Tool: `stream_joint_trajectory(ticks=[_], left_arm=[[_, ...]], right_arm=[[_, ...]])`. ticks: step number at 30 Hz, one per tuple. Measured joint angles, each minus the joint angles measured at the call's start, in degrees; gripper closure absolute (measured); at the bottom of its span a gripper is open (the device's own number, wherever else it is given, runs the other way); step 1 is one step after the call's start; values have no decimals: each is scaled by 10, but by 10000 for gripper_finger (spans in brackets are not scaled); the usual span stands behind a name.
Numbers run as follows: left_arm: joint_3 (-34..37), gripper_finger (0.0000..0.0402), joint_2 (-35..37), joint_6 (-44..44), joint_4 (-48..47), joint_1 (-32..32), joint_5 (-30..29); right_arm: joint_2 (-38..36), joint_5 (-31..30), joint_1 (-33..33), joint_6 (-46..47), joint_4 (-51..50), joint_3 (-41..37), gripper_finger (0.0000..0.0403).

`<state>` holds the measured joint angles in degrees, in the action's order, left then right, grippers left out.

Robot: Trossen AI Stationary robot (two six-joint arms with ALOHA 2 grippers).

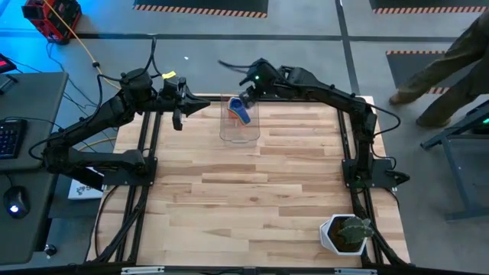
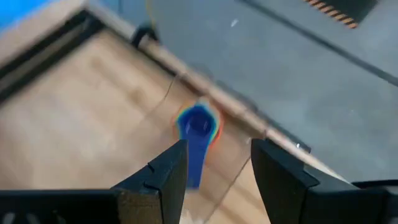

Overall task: Nest measuring cups in basket
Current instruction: Return to Home Position

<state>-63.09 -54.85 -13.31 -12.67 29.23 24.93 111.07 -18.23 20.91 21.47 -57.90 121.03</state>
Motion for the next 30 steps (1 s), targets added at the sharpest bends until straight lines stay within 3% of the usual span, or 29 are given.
stream_joint_trajectory(ticks=[5,8,11,13,16,22,27,30], left_arm=[[0,402,0,11,0,0,-1],[0,401,0,15,0,0,-1],[0,401,0,11,0,-1,-1],[0,402,0,-1,0,-6,-1],[12,402,3,-10,8,-26,-7],[92,402,35,-56,73,-119,-125],[212,402,83,-76,243,-204,-178],[267,402,114,-76,268,-227,-179]], right_arm=[[0,93,-7,-50,-69,0,236],[0,110,-18,-95,-147,0,240],[0,90,-36,-143,-210,-1,272],[-16,104,-44,-170,-200,-29,313],[-81,176,-44,-185,-116,-142,384],[-268,300,-46,-99,129,-438,396],[-385,310,-71,-77,315,-600,398],[-426,307,-80,-94,365,-660,402]])
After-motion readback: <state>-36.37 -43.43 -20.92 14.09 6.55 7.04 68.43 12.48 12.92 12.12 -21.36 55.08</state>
